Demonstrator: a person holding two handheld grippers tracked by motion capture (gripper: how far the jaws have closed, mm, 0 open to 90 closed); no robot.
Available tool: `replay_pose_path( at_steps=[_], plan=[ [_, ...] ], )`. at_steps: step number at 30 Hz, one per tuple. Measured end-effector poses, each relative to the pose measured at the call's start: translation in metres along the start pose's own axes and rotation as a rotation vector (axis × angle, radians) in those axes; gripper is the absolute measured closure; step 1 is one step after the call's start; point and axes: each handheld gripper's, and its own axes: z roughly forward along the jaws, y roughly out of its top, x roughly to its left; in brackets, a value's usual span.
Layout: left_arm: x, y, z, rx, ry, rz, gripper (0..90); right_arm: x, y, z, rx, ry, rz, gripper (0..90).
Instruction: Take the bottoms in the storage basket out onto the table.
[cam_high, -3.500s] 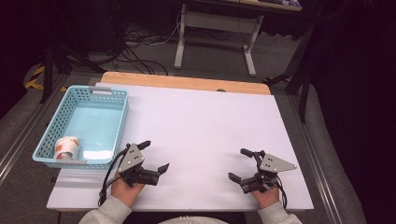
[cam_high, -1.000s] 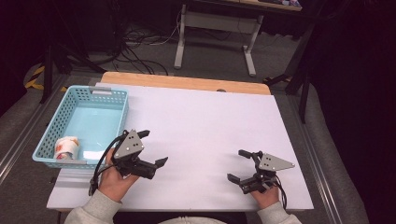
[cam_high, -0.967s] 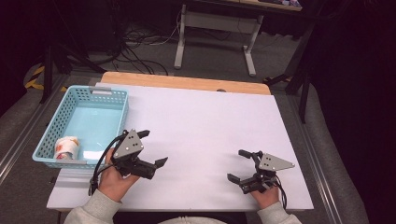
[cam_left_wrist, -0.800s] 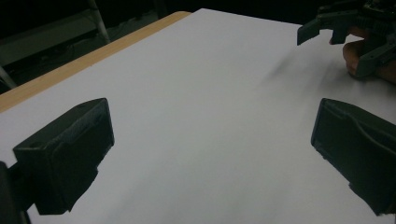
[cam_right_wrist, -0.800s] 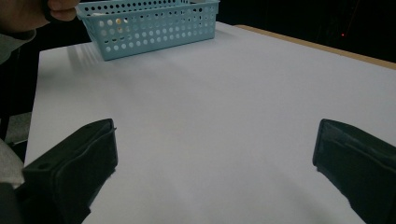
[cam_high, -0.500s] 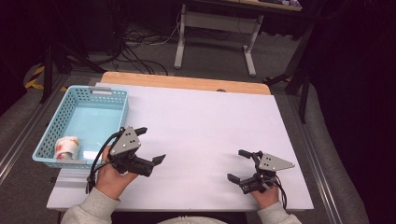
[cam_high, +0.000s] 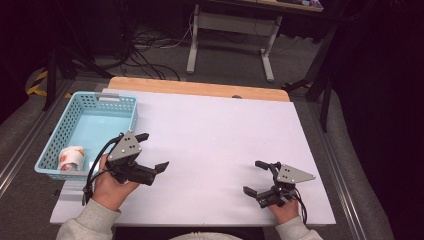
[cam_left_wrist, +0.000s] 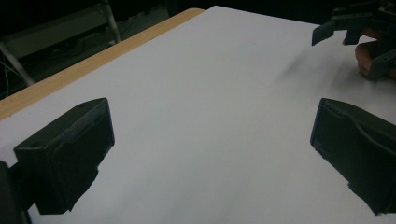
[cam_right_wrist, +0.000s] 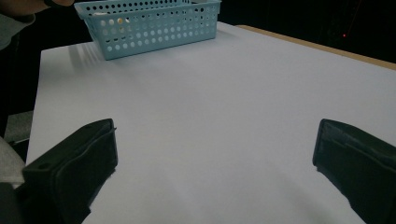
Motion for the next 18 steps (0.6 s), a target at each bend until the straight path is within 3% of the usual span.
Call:
replay_pose_path(
  at_steps=[18],
  plan=[
    [0.027,-0.001,-0.027,0.027,0.058,-0.032,1.3,0.0,0.0,0.0,0.003,0.001,-0.003,0.6]
  ],
)
